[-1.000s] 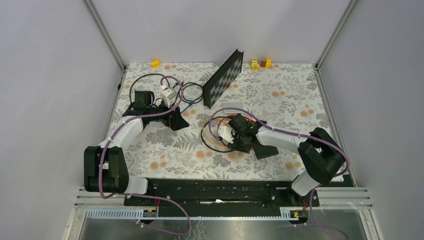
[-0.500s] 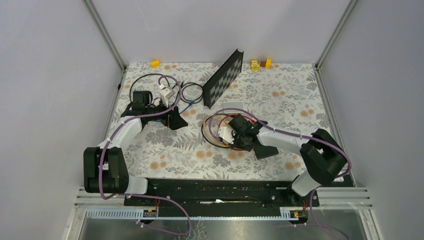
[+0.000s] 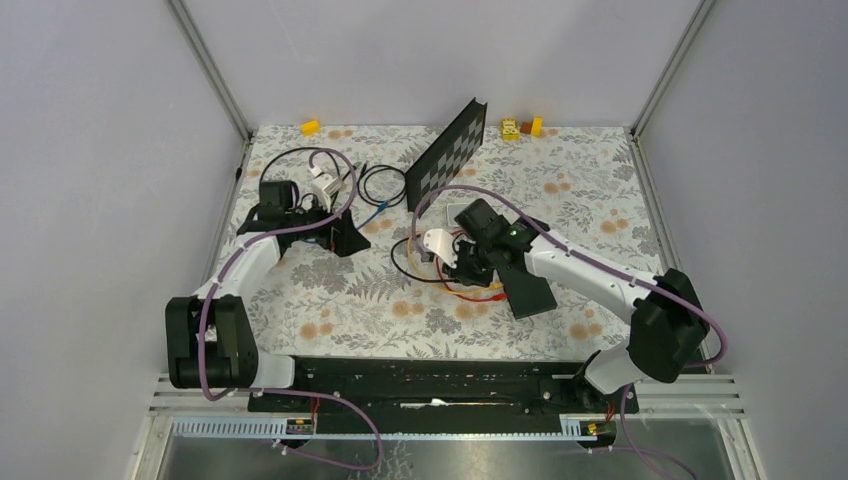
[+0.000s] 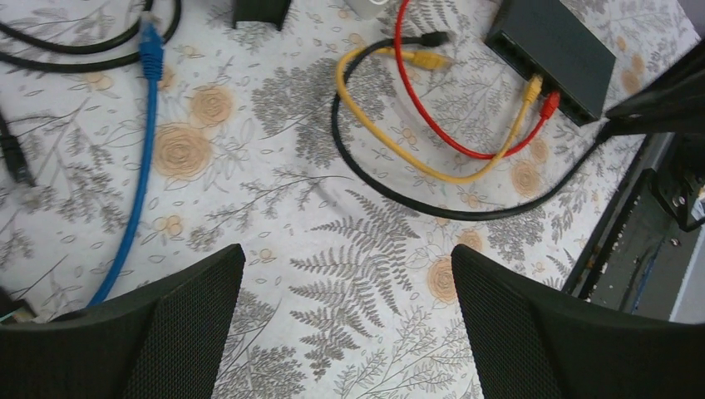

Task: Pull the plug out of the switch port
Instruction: Pick up the connector from the center of the board.

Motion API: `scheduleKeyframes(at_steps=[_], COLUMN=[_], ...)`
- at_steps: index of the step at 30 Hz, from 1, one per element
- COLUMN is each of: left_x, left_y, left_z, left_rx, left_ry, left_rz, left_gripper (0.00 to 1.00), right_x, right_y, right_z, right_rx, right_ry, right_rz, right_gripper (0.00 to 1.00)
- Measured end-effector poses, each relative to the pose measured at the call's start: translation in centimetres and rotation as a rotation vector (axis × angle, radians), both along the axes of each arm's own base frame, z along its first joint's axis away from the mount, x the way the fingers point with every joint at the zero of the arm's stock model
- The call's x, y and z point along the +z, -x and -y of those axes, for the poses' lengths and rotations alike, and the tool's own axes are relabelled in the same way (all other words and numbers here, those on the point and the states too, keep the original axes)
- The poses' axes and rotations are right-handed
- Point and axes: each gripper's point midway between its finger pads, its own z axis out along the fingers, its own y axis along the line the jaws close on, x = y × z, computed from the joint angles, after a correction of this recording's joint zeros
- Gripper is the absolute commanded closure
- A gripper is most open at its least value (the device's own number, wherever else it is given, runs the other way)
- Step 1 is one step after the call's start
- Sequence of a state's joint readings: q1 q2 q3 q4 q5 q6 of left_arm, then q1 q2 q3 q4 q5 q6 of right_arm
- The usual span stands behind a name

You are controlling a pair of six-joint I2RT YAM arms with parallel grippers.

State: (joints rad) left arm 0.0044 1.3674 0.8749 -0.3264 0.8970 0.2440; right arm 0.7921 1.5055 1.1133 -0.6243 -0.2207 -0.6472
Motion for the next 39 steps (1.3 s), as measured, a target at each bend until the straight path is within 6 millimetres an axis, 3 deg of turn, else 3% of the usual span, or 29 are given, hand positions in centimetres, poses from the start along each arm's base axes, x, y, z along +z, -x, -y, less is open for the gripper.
scheduleKeyframes(at_steps=[6,11,15,19,26,30,33,39], left_x=[0.3,1.2,2.0,2.4,3.3,3.7,4.7,6.6], left_y=[-1.4,-2.9,-3.9,-4.4,-5.5,-5.8,-5.9,-5.8], left_z=[-1.9,-3.4,-4.4,-5.1,-6.7,-7.5,-8.0,-8.7], left_rx=[0.093,0.171,0.219,0.253,0.322,0.354,0.379,0.405], left_ry=[-0.004,0.008,0.022,0.038,0.062,0.070,0.080,0.075], left_rz=[0.007,0.025,0.039,0.046,0.066,0.077,0.100,0.163], left_gripper=[0.02,0.01,0.01,0.01,0.01,0.01,0.01,0.01], right_x=[5.1,11.1,14.9,17.1,18.2,18.9,20.3,22.4], right_y=[0.3,0.0,-0.4,-0.4,-0.4,-1.3,-2.7,-6.3], right_z=[-2.7,-4.9,-5.6,-5.6,-5.1,-4.0,-1.8,5.5], right_rx=[0.032,0.048,0.048,0.051,0.035,-0.011,-0.088,-0.330], right_ry=[-0.151,-0.305,-0.382,-0.420,-0.430,-0.417,-0.417,-0.380], right_rz=[-0.008,0.034,0.088,0.126,0.155,0.204,0.272,0.428], right_gripper=[1.00,1.00,1.00,1.00,1.00,1.00,1.00,1.00])
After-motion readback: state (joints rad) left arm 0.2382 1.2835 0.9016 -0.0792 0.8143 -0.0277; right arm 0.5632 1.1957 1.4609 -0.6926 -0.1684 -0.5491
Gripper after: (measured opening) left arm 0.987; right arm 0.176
